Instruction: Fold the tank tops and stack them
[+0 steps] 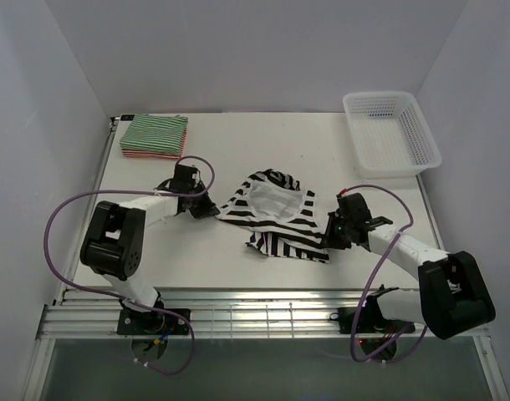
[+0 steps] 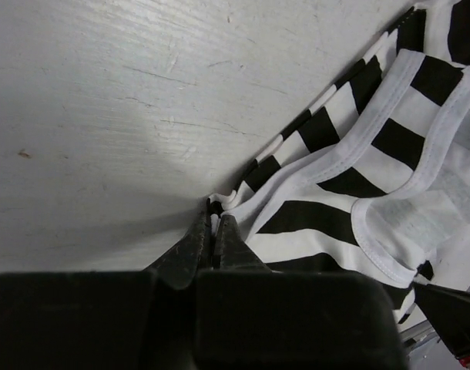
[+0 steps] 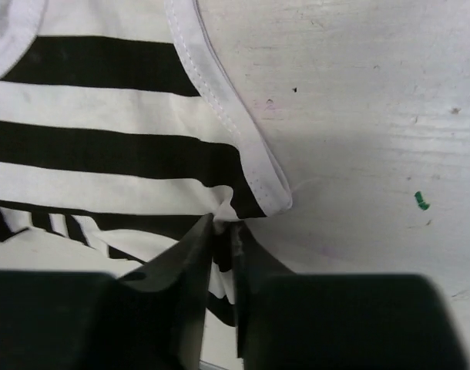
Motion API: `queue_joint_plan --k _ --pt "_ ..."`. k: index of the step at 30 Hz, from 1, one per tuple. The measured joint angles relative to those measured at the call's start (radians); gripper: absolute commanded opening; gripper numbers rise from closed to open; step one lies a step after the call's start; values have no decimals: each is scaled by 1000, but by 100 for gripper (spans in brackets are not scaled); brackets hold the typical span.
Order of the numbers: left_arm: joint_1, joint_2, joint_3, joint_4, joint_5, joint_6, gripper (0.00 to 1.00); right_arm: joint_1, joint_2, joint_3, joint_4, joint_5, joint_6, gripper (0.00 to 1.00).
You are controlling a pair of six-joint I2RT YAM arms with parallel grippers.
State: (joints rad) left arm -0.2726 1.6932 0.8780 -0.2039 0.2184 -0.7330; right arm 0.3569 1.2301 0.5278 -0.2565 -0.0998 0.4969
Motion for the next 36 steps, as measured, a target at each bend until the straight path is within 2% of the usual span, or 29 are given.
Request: queue_joint_plan --k 5,8,12,16,22,27,30,33,36 --pt "-3 -116 0 -13 -1 4 0 50 -8 68 -60 114 -5 8" --pt "-7 -291 3 -4 -4 3 0 65 -113 166 -85 146 -54 8" --pt "-13 -520 32 8 -15 3 0 70 -283 320 -68 106 -114 8" --pt "-20 -698 147 -19 -26 10 0 72 -409 497 -63 59 -170 8" --pt "-20 -855 396 -48 -27 37 0 72 -473 789 -110 -35 -246 8" --pt "-24 -913 554 -52 -28 59 0 72 -499 951 -110 -120 -278 8" --pt "-24 -906 594 -49 -47 72 0 72 -499 972 -104 -109 -294 8" --pt "-24 -838 604 -60 -104 88 0 72 -448 967 -104 -57 -305 8" --pt "-25 -683 600 -82 -187 100 0 72 -344 945 -91 11 -317 8"
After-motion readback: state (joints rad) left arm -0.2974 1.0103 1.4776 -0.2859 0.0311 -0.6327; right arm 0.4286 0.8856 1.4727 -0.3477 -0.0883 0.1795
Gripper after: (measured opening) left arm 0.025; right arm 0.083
